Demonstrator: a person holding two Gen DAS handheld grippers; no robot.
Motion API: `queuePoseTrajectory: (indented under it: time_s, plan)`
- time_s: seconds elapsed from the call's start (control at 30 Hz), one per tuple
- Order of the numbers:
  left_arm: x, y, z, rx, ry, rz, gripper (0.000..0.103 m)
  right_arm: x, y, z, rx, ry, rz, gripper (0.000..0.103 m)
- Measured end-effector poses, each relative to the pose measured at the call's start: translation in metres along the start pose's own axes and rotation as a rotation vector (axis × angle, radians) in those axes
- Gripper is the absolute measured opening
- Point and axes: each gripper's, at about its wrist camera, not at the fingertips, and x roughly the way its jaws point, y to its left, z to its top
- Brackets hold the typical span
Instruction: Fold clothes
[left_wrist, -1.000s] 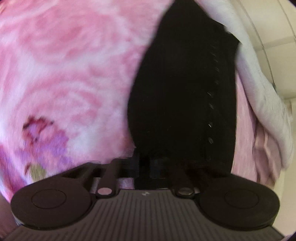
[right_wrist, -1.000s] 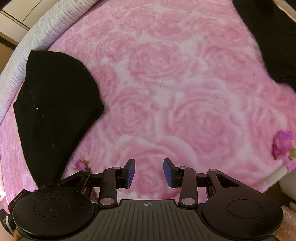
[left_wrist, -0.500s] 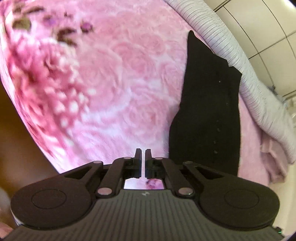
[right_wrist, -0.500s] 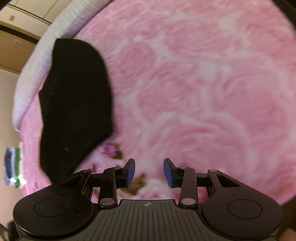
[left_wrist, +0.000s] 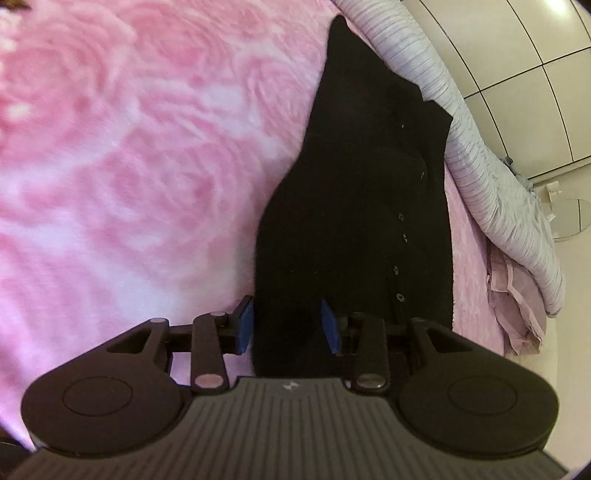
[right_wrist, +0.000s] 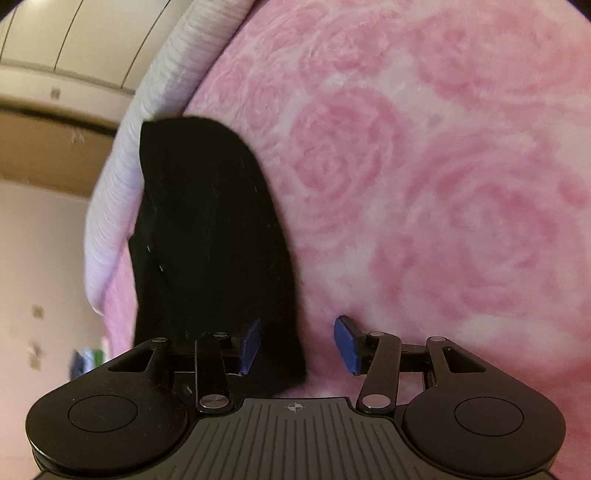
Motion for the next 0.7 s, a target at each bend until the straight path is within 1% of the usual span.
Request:
queuePoseTrajectory:
  time_s: [0.03, 0.07, 0.1, 0.13, 0.2, 0.27, 0.3, 0.33, 0.4, 0.43, 0.5, 0.53, 0.57, 0.6, 0.63, 0.7]
  plan:
    - [0.004, -0.001, 0.0, -0.009, -0.011, -0.006, 0.032, 0.003, 0.002, 0.001, -0.001, 0.008, 0.007, 0.049]
    - [0.006, -0.002, 0.001, -0.019, -0.013, -0.019, 0.028, 0.007, 0.005, 0.002, -0.017, 0.032, -0.001, 0.045]
    - [0.007, -0.002, 0.002, -0.029, -0.01, -0.034, 0.006, 0.012, 0.01, 0.002, -0.035, 0.06, -0.013, 0.016]
    - [0.006, -0.002, 0.003, -0.034, 0.003, -0.049, 0.007, 0.016, 0.014, 0.002, -0.054, 0.089, -0.024, 0.011]
    - [-0.007, -0.005, 0.003, -0.006, -0.006, -0.071, 0.007, 0.017, 0.023, 0.001, -0.095, 0.099, -0.051, 0.009]
    - [-0.033, -0.011, 0.003, 0.064, -0.014, -0.114, 0.006, 0.004, 0.029, -0.001, -0.112, 0.091, -0.038, 0.008]
    - [-0.047, -0.012, 0.003, 0.097, -0.012, -0.13, 0.006, -0.001, 0.027, -0.006, -0.105, 0.095, -0.037, 0.007]
    - [-0.061, -0.013, 0.002, 0.128, -0.004, -0.127, 0.007, -0.004, 0.023, -0.011, -0.095, 0.1, -0.039, 0.007]
    - [-0.079, -0.01, -0.004, 0.188, 0.019, -0.076, 0.007, -0.01, 0.016, -0.022, -0.075, 0.112, -0.043, 0.007]
    - [-0.081, -0.004, -0.009, 0.188, 0.047, -0.05, 0.007, -0.013, 0.013, -0.027, -0.065, 0.118, -0.044, 0.007]
    - [-0.075, 0.013, -0.017, 0.129, 0.091, -0.007, 0.011, -0.02, 0.005, -0.038, -0.045, 0.129, -0.048, 0.009]
    - [-0.069, 0.023, -0.021, 0.078, 0.102, 0.007, 0.015, -0.023, 0.002, -0.043, -0.035, 0.135, -0.05, 0.009]
    - [-0.063, 0.033, -0.024, 0.031, 0.109, 0.017, 0.017, -0.026, -0.002, -0.048, -0.025, 0.141, -0.051, 0.016]
    - [-0.057, 0.041, -0.025, -0.01, 0.105, 0.012, 0.018, -0.029, -0.006, -0.054, -0.015, 0.146, -0.053, 0.028]
    - [-0.051, 0.048, -0.026, -0.049, 0.099, 0.003, 0.019, -0.032, -0.009, -0.059, -0.005, 0.152, -0.055, 0.034]
    - [-0.044, 0.057, -0.027, -0.105, 0.083, -0.032, 0.019, -0.033, -0.013, -0.065, 0.007, 0.155, -0.044, 0.039]
